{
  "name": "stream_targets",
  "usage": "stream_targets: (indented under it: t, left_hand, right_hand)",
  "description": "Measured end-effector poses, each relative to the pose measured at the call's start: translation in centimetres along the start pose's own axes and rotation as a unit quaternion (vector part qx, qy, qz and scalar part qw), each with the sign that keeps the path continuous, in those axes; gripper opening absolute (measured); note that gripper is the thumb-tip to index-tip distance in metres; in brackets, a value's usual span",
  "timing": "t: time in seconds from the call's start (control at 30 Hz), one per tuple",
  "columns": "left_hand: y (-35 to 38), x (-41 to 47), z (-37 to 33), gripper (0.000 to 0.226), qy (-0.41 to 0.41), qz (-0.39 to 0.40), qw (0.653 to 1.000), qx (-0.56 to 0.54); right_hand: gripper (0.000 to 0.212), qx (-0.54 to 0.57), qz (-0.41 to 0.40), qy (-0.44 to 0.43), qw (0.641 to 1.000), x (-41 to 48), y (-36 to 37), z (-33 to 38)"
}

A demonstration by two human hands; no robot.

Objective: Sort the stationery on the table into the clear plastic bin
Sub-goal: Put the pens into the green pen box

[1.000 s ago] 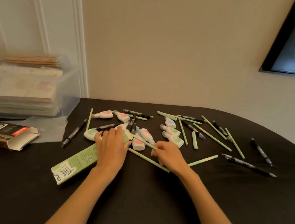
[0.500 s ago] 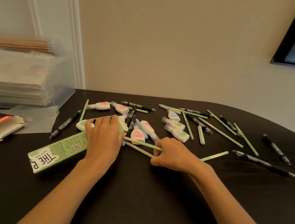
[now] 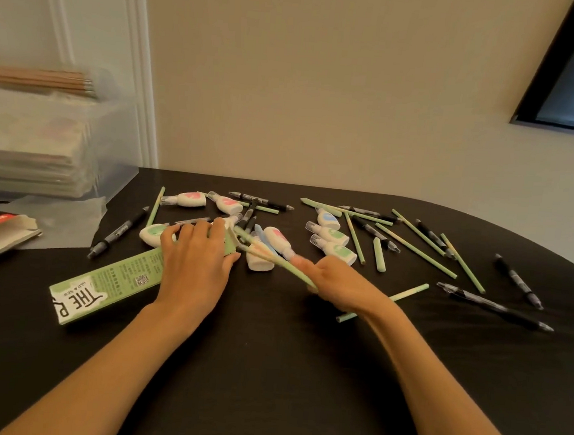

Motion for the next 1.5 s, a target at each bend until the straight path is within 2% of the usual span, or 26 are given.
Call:
stream_targets:
  t: [0.1, 0.2, 0.27, 0.33, 0.4, 0.43, 0.57, 0.67, 0.73, 0.8, 0.83, 0.93, 1.0, 1.1, 1.17, 1.33, 1.4, 1.5]
  left_hand:
    - [0.2, 0.1, 0.1, 0.055, 0.000, 0.006, 1.000, 0.004]
    - [0.1, 0.1, -0.1, 0.056, 0.002, 0.007, 1.000, 0.003]
    - [-0.2, -0.1, -0.7, 0.055, 0.021, -0.006, 1.000, -0.006]
    - [-0.7, -0.4, -1.3, 0.056, 0.039, -0.022, 0.999, -0.022]
    - [-1.1, -0.7, -2.0, 0.058, 0.056, -0.035, 0.997, -0.042]
    - [-1.3, -0.8, -2.5, 0.058, 0.067, -0.039, 0.996, -0.052]
    - [-1.5, -1.2, -4.0, 0.058, 0.122, -0.041, 0.987, -0.099]
    - [-1.9, -1.4, -4.3, 0.059, 0.146, -0.053, 0.981, -0.116]
    - [-2.0, -1.6, -4.4, 0.060, 0.158, -0.050, 0.978, -0.123]
    - [-2.0, -1.8, -4.6, 0.061, 0.170, -0.046, 0.975, -0.138]
    - [-2.1, -1.8, -4.6, 0.062, 0.175, -0.046, 0.972, -0.150]
    - [-2.1, -2.0, -4.8, 0.064, 0.184, -0.048, 0.967, -0.169]
    - [-2.2, -2.1, -4.8, 0.063, 0.185, -0.056, 0.965, -0.180]
    - [-2.5, -2.2, -4.8, 0.059, 0.184, -0.077, 0.959, -0.202]
    - [-2.8, -2.3, -4.7, 0.056, 0.184, -0.088, 0.955, -0.215]
    - [-3.1, -2.5, -5.1, 0.054, 0.200, -0.089, 0.949, -0.225]
    - [-3.1, -2.7, -5.6, 0.055, 0.223, -0.089, 0.947, -0.213]
    - [-2.8, -2.6, -5.5, 0.056, 0.204, -0.091, 0.951, -0.212]
  right_hand:
    - [0.057, 0.123, 0.004, 0.037, 0.992, -0.1, -0.2, -0.7]
    - [0.050, 0.270, 0.032, 0.040, 0.961, -0.1, 0.4, -0.7]
    - [0.046, 0.435, 0.020, 0.017, 0.900, 0.2, 0.3, -0.5]
    - [0.041, 0.592, 0.002, 0.001, 0.806, 0.3, 0.0, -0.4]
    - [0.034, 0.683, 0.001, -0.010, 0.730, 0.3, -0.1, -0.4]
    - [0.031, 0.709, 0.004, -0.012, 0.705, 0.4, -0.1, -0.5]
    - [0.035, 0.765, 0.033, -0.016, 0.643, 0.5, 0.0, -0.5]
    - [0.024, 0.807, 0.083, -0.039, 0.584, 0.1, -0.1, 0.2]
    - [0.020, 0.820, 0.102, -0.051, 0.561, -0.2, -0.3, 0.5]
    - [0.020, 0.814, 0.106, -0.048, 0.569, -0.5, -0.1, 0.7]
    - [0.019, 0.801, 0.099, -0.045, 0.589, -0.5, -0.1, 0.6]
    - [0.019, 0.726, 0.019, -0.049, 0.686, -0.6, -0.8, 0.3]
    - [0.013, 0.659, -0.056, -0.083, 0.746, -0.9, -1.8, 0.6]
    - [0.008, 0.570, -0.098, -0.128, 0.805, -1.7, -2.0, 1.7]
    - [0.011, 0.533, -0.099, -0.139, 0.829, -1.9, -1.7, 2.1]
    - [0.007, 0.492, -0.054, -0.135, 0.858, -2.1, -0.8, 2.8]
    - [0.008, 0.483, -0.041, -0.110, 0.868, -2.1, -0.3, 2.9]
    - [0.012, 0.405, -0.076, -0.049, 0.910, -2.3, 0.2, 2.7]
Point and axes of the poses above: each hand's wrist, its own x-axis towards the middle knuckle, its own y-axis out of the palm, z = x × y, the point moved 8 cm from there along x, towards the middle knuckle, and after that the axes turned 6 degrees about x, right-handed, at the moved point
